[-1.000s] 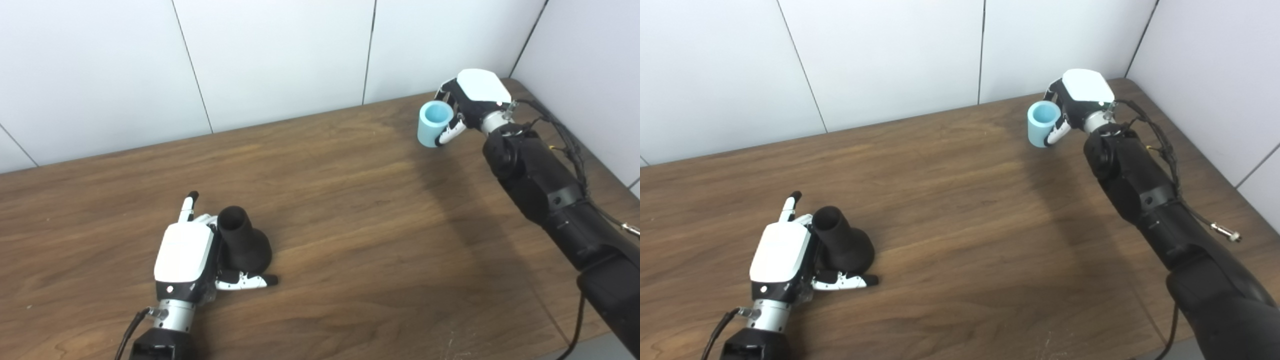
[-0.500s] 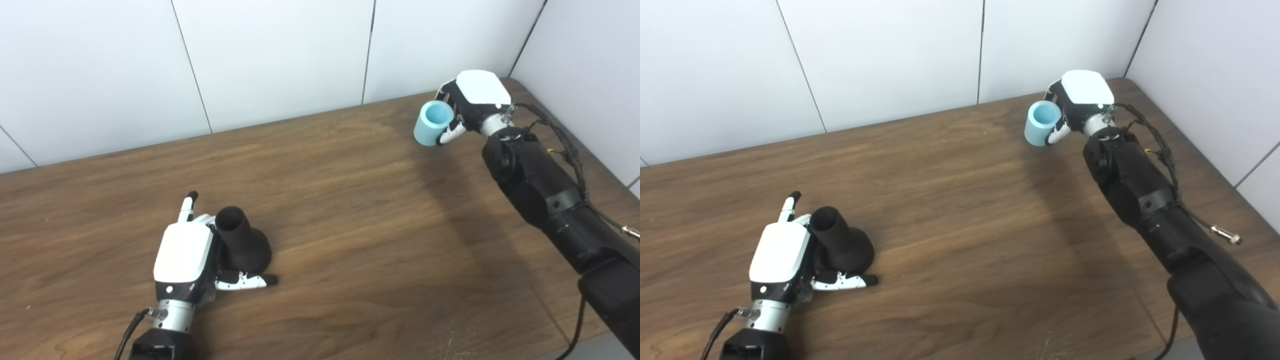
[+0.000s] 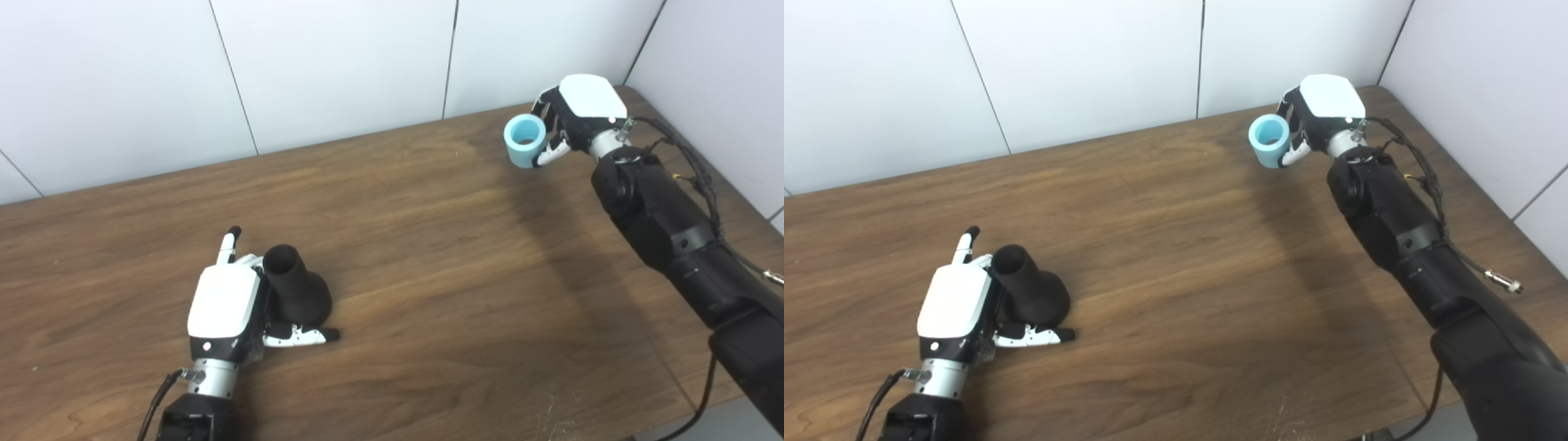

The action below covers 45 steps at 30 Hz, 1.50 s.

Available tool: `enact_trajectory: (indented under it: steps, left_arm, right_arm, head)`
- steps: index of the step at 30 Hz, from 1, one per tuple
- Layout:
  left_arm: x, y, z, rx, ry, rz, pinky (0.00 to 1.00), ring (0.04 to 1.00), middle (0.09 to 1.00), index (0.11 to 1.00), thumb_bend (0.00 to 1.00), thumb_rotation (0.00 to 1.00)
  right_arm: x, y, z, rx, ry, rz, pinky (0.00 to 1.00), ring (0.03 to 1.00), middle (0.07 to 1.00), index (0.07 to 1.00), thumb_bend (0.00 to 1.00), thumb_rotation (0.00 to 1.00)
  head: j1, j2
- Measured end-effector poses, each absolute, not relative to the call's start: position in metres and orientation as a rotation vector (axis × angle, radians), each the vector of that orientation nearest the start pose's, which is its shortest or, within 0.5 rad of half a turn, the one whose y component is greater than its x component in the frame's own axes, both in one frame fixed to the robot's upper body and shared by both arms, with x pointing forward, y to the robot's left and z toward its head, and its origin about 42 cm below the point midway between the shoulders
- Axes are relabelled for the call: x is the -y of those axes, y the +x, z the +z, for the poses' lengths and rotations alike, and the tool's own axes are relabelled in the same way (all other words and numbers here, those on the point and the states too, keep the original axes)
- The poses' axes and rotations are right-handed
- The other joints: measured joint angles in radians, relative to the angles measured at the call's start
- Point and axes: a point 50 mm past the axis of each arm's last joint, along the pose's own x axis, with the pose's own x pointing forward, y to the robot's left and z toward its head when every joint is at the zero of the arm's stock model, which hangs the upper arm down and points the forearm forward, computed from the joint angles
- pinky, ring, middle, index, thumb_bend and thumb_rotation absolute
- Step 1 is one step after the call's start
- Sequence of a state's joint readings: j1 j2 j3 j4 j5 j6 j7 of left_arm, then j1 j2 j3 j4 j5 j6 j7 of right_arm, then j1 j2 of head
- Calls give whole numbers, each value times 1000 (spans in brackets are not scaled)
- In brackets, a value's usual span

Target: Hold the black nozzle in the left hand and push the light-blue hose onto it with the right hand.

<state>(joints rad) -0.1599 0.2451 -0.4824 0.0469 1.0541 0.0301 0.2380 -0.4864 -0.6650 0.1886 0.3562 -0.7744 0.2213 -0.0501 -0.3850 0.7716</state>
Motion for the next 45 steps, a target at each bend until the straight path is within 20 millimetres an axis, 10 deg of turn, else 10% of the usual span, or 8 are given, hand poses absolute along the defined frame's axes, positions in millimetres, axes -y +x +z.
enact_trajectory:
  steps: [45]
  left_arm:
    - [-162,305,115,441,1274,-210,1000,591,464,496,525,0]
  right_arm:
    - [406,427,224,-43,-1458,-144,392,434,456,514,528,0]
  head:
    - [8,8]
